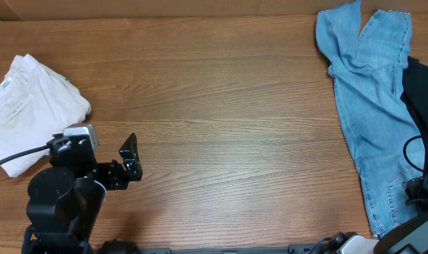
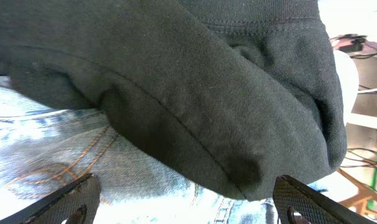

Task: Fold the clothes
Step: 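Reach the right gripper to the black shirt on the jeans and grasp it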

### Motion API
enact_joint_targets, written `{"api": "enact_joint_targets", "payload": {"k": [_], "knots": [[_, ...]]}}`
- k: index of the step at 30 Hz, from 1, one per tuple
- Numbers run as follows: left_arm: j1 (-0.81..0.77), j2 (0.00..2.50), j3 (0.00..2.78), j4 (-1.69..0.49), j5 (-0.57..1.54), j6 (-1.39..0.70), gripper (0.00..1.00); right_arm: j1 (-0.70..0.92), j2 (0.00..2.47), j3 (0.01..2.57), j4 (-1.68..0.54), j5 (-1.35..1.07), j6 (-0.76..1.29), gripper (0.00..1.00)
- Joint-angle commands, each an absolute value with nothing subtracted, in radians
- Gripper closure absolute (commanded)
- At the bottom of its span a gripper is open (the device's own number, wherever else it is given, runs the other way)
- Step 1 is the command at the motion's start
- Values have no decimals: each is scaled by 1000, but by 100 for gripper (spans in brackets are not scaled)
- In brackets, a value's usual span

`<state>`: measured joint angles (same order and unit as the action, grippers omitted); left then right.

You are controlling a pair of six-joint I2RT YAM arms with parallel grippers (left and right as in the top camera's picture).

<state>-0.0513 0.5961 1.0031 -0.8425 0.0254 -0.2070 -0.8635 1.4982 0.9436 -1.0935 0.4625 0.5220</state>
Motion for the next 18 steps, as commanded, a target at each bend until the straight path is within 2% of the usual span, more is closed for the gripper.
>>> {"api": "enact_joint_targets", "payload": {"k": [1, 7, 18], "knots": [[-45, 600, 1029, -845, 19, -187, 0, -867, 1517, 968, -1095, 507, 525, 8], [-45, 600, 1029, -859, 19, -187, 0, -869, 1536, 967, -1096, 540, 525, 8], [-45, 600, 1029, -860, 19, -187, 0, -981, 1555, 967, -1097, 519, 536, 17]]}}
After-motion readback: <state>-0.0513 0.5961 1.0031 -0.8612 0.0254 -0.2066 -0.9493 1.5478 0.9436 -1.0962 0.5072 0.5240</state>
